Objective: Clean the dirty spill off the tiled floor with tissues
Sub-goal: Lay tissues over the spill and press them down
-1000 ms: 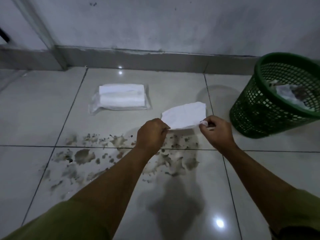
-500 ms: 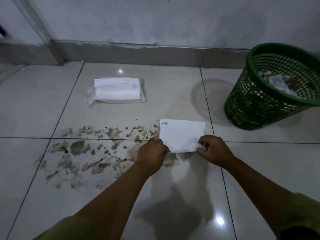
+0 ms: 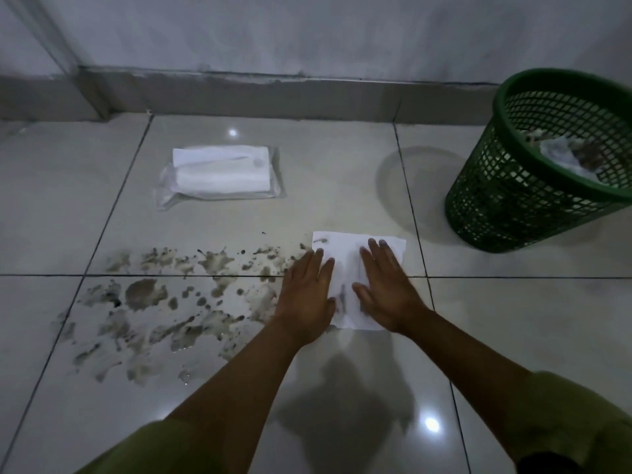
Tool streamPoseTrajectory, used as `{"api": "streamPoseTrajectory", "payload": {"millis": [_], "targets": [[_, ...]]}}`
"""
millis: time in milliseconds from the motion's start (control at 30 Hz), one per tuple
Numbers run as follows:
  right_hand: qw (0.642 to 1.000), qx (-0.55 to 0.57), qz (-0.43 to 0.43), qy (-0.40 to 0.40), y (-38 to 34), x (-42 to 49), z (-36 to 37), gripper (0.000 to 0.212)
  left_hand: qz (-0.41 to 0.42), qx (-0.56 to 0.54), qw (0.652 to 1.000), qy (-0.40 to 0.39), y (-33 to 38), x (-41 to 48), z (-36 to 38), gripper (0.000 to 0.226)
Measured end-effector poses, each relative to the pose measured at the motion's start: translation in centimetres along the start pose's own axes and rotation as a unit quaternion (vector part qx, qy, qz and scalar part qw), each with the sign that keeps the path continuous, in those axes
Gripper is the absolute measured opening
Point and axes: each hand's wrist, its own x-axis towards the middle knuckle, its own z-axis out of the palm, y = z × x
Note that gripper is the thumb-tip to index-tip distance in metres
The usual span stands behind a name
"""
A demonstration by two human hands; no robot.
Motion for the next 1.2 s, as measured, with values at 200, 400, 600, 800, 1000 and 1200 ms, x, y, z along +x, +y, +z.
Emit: {"api": "streamPoseTrajectory", "payload": {"millis": [200, 400, 600, 800, 1000, 1200], "targets": [[0.999, -0.04, -0.016, -0.013, 1.1, 0.5, 4.0, 0.102, 0.039, 0.098, 0.993, -0.054, -0.5, 0.8, 2.8, 0.072], [0.999, -0.032, -0.02, -0.001, 1.0, 0.4, 4.0, 0.095, 0.047, 0.101, 0.992, -0.059, -0.9, 0.8, 2.9, 0.073], [0.997, -0.031, -0.071, 0.001, 0.2, 0.0, 3.1, 0.071, 0.038, 0.098, 0.994, -0.034, -0.5, 0.6, 2.7, 0.06], [0.994, -0.06, -0.083, -0.034, 0.4, 0.1, 4.2, 0.084, 0.015, 0.107, 0.989, -0.099, -0.2, 0.4, 2.5, 0.064], [0.995, -0.055, -0.049, -0.064, -0.6, 0.5, 2.1, 0.082, 0.022, 0.102, 0.983, -0.154, 0.1, 1.1, -0.6, 0.06], [0.999, -0.02, 0.001, -0.04, -3.9, 2.8, -1.8, 0.05, -0.013, 0.108, 0.981, -0.163, -2.7, 1.0, -4.8, 0.06]]}}
